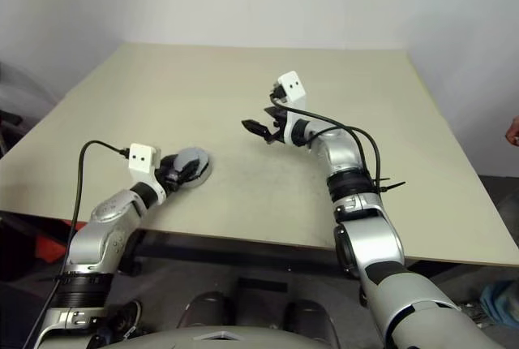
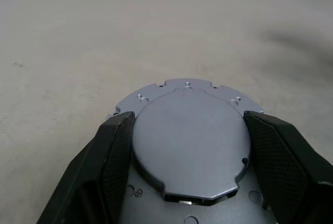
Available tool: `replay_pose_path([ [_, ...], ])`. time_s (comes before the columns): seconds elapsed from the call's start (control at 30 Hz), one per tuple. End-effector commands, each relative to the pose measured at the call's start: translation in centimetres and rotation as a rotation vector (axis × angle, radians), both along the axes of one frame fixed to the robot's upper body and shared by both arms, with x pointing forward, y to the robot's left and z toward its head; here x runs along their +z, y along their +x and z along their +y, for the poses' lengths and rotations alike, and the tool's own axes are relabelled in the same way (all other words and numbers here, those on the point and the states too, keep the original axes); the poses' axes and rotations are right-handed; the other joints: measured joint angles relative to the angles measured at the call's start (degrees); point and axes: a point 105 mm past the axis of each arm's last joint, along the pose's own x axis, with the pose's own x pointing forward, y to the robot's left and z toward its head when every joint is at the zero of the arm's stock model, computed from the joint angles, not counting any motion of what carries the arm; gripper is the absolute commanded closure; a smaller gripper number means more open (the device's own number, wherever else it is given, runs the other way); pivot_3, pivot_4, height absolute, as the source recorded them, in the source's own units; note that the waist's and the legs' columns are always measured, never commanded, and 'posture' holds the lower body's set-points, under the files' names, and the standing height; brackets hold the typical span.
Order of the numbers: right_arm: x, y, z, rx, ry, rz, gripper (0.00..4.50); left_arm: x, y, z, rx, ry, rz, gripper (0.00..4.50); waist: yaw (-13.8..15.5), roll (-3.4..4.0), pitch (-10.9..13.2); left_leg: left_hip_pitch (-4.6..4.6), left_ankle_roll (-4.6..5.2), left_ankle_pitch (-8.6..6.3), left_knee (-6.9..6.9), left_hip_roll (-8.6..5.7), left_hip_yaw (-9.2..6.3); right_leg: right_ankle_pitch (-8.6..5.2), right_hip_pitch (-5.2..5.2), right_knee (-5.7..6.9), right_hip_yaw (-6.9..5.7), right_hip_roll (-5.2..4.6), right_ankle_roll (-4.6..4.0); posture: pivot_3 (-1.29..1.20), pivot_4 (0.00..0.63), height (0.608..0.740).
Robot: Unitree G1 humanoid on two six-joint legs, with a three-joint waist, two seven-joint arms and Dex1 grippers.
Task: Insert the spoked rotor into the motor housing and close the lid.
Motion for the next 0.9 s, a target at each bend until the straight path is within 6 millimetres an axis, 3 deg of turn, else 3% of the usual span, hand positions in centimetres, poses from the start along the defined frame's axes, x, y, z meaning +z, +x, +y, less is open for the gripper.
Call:
replay_pose_path([
  [0.03,1.62,0.0,0.39,0.014,0.017,-0.06,0.0,-2.32,-0.86,-0.05,-0.012,0.029,0.107,1.46,0.0,0.01,0.0,0.0,0.0,0.0,0.0,0.0,0.0,0.0,-0.01,0.0,0.0,0.0,-0.01,0.0,0.0,0.74],
  [0.9,1.62,0.03,0.45,0.015,0.014,-0.064,0.0,-1.56,-0.1,0.86,0.067,0.022,0.046,1.46,0.0,0.07,0.0,-0.02,0.0,0.0,0.0,0.0,-0.01,0.03,-0.01,0.0,0.0,0.0,-0.05,0.0,0.0,0.74],
])
